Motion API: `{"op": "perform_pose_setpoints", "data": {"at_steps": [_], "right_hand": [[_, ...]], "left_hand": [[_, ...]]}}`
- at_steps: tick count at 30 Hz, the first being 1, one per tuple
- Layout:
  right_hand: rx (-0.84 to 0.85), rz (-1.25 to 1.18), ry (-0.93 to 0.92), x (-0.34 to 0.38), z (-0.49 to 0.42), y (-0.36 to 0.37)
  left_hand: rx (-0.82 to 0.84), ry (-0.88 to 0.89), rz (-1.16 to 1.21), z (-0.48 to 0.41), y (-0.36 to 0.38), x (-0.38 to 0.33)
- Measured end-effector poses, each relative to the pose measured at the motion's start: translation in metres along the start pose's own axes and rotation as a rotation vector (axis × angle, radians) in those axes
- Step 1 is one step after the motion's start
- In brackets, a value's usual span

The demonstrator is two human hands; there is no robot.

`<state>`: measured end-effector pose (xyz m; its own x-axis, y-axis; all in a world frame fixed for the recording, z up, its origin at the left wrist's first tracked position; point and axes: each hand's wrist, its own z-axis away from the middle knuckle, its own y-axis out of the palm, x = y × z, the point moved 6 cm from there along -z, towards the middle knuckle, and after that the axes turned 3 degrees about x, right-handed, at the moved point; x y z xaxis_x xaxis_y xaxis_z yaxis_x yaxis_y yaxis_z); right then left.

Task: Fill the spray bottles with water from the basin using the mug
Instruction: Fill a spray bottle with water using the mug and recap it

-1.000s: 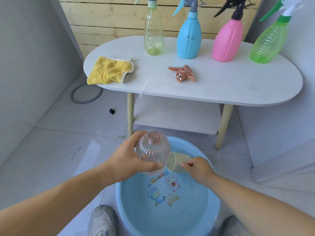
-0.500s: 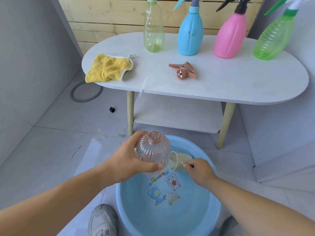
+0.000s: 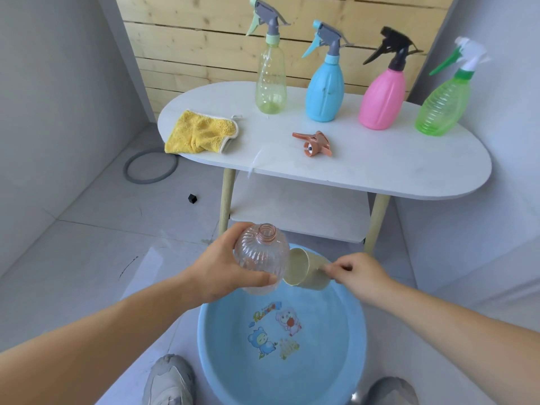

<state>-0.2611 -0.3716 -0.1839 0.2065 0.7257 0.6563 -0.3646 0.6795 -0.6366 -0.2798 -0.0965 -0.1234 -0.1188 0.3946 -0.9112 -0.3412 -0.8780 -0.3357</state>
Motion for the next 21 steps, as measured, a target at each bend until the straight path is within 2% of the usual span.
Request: {"op": "perform_pose_setpoints", "data": {"at_steps": [6, 14, 21], "right_hand": [[-0.102, -0.228, -0.028, 0.045, 0.049, -0.053], [-0.253, -0.265, -0.222, 0.095, 0.094, -0.093], [-0.255, -0.233, -0.405, 0.124, 0.110, -0.097]], "left_hand": [[-0.031, 0.004, 0.030, 0.007, -0.006, -0.005], [-0.020, 0.003, 0.019, 0.010, 0.000, -0.009], [0.000, 0.022, 0.012, 0.007, 0.011, -0.009]]}}
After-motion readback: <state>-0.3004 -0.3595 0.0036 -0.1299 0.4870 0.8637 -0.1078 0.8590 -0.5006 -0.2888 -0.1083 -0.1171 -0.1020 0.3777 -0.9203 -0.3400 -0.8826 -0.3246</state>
